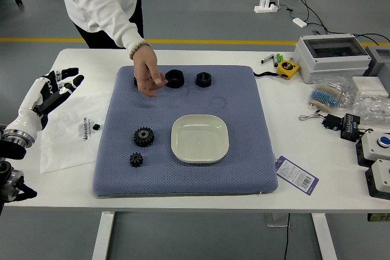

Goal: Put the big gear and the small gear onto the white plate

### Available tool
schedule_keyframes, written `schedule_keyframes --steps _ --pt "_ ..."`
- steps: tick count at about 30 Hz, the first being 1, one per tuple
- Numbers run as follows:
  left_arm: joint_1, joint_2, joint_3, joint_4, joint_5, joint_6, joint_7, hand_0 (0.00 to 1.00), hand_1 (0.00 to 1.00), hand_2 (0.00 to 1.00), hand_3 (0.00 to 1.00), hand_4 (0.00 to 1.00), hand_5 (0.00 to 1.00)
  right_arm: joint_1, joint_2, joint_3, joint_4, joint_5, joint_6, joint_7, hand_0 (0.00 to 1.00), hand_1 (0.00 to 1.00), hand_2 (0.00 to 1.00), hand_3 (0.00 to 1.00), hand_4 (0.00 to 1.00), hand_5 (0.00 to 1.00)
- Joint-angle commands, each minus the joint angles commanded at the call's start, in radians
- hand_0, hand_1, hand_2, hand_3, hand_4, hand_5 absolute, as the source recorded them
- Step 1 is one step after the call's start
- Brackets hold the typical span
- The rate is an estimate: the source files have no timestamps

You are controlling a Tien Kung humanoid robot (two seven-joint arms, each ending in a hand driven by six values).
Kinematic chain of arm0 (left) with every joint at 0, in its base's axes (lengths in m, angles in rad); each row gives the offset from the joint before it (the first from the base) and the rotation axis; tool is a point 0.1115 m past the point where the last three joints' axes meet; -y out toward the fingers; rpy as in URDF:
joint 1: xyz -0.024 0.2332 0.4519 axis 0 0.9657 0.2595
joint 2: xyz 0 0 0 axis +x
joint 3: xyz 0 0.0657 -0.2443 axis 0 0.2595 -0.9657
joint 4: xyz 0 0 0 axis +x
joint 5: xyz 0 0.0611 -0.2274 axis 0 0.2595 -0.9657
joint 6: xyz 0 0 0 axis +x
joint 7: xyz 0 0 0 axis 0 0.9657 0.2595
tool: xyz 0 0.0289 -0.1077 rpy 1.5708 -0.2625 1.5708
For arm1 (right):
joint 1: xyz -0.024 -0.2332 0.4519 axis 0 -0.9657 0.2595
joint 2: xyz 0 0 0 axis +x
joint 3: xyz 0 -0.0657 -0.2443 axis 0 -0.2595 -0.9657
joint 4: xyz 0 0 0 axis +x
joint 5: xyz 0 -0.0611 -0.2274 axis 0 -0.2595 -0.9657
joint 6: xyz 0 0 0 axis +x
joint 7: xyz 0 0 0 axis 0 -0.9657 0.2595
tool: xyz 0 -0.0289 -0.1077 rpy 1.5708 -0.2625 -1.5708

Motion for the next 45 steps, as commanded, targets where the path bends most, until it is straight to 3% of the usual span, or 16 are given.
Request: schedule_keyframes --steps 3,8,10,11,15,21,34,35,45 --pt "-0.032 0.032 0.056 -0.021 0.13 -0.05 0.063 0.744 0.713 0.768 0.741 0.998 0.343 0.001 0.0 0.005 0.0 -0.01 -0.002 -0.002 0.756 0.773 0.834 0.809 0.998 0.839" --pt "-0.071 0.066 0.149 -0.031 0.344 -0.077 0.107 0.746 0.722 0.782 0.767 0.998 0.332 0.002 0.0 0.006 0.0 -0.008 -0.004 -0.002 0.754 0.771 0.833 0.809 0.998 0.839" --pt "-0.099 0.08 0.201 -0.024 0.429 -0.071 0.119 0.746 0.722 0.782 0.767 0.998 0.332 0.003 0.0 0.008 0.001 -0.011 -0.006 -0.003 0.754 0.771 0.833 0.809 0.998 0.839" --pt "-0.105 0.083 0.22 -0.022 0.475 -0.068 0.12 0.719 0.701 0.752 0.757 0.998 0.259 0.003 0.0 0.008 0.001 -0.012 -0.007 -0.004 0.754 0.769 0.833 0.808 0.998 0.838" --pt "-0.144 0.095 0.291 -0.007 0.625 -0.022 0.109 0.719 0.701 0.752 0.757 0.998 0.259 0.004 0.0 0.012 0.001 -0.017 -0.009 -0.006 0.754 0.769 0.833 0.808 0.998 0.838" --pt "-0.182 0.089 0.358 0.014 0.627 0.001 0.127 0.697 0.664 0.724 0.75 0.998 0.255 0.006 0.001 0.02 0.002 -0.032 -0.013 -0.011 0.753 0.77 0.832 0.807 0.998 0.837" --pt "-0.194 0.067 0.437 -0.005 0.582 -0.015 0.114 0.663 0.623 0.683 0.735 0.998 0.223 0.006 0.001 0.026 0.003 -0.039 -0.017 -0.014 0.749 0.769 0.831 0.806 0.998 0.836" --pt "-0.195 0.067 0.446 -0.009 0.582 -0.014 0.107 0.625 0.564 0.58 0.66 0.978 0.137 0.006 0.001 0.026 0.003 -0.04 -0.017 -0.014 0.748 0.769 0.831 0.805 0.998 0.836" --pt "-0.209 0.046 0.51 0.0 0.579 -0.023 0.085 0.622 0.564 0.589 0.649 0.962 0.094 0.002 0.001 0.039 0.004 -0.057 -0.019 -0.019 0.748 0.767 0.832 0.804 0.998 0.836"
